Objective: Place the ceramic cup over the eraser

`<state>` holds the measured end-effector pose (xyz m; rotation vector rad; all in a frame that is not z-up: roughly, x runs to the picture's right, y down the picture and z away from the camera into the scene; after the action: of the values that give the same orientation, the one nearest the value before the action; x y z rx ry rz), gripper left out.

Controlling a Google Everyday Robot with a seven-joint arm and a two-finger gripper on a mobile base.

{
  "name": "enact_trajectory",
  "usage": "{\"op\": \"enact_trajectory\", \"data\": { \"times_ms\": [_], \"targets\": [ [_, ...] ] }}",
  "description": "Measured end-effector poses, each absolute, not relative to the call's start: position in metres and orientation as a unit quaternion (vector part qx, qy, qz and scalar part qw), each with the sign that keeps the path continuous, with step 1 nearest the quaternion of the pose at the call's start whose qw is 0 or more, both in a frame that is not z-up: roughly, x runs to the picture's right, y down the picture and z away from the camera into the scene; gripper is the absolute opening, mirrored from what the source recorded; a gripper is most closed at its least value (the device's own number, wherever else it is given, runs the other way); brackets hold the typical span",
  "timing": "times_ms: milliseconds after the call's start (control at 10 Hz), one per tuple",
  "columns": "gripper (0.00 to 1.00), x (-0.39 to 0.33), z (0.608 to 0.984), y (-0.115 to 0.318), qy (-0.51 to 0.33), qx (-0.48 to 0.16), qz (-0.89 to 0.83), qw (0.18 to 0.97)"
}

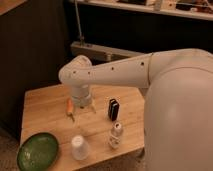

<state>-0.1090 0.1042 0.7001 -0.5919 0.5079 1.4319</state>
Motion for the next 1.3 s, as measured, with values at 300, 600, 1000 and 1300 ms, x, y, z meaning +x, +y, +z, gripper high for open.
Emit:
{"op": "enact_trajectory", "data": {
  "times_ms": [300,600,1000,1300],
  "targets": [
    [0.65,-0.114,0.668,0.126,0.199,-0.268,0.64,0.692],
    [0.65,-0.133,0.626,0.179,0.189,-0.287,0.629,0.697],
    [0.65,-0.146,0.643,0.242,0.2,-0.314,0.61,0.699],
    [0.65,-0.139,0.664,0.255,0.189,-0.305,0.61,0.706]
  ]
}}
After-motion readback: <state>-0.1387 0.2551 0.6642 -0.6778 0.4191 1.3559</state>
